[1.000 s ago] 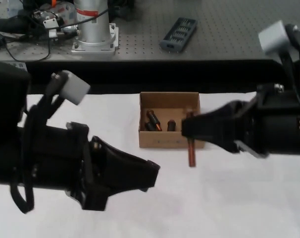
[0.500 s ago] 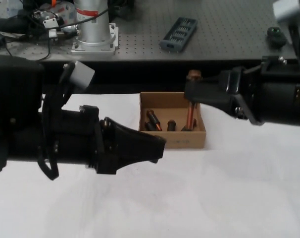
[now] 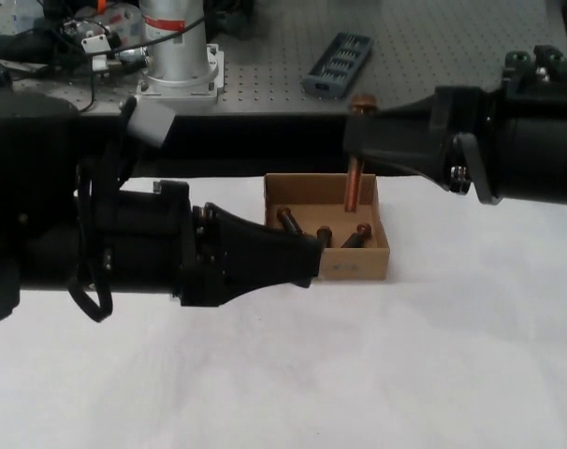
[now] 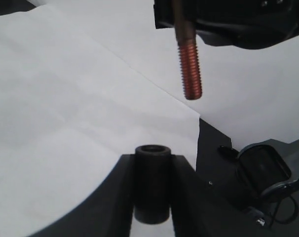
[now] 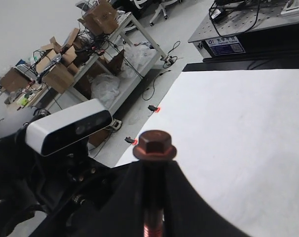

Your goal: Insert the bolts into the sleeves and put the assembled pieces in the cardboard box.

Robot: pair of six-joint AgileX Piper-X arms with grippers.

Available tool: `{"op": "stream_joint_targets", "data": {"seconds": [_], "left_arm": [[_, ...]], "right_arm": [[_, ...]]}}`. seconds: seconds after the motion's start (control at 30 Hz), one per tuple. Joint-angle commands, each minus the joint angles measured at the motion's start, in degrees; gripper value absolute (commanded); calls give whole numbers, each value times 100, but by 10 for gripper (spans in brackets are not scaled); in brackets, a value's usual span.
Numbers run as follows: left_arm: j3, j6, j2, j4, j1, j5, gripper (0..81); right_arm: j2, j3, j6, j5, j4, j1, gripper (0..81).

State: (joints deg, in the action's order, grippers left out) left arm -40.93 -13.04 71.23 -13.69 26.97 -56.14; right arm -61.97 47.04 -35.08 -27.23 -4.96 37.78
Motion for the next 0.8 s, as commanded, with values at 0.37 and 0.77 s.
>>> {"op": "stream_joint_targets", "data": {"seconds": [0.37,0.77], "left_arm": [[-25,-470,-22,-874,-12,-294,6],[-25,-498,-22,-874,-12,-426,6]], "right_arm": [[7,76,-28,-462,103,-35,16],[-276,76,-438,-633,937,-35,16]]}}
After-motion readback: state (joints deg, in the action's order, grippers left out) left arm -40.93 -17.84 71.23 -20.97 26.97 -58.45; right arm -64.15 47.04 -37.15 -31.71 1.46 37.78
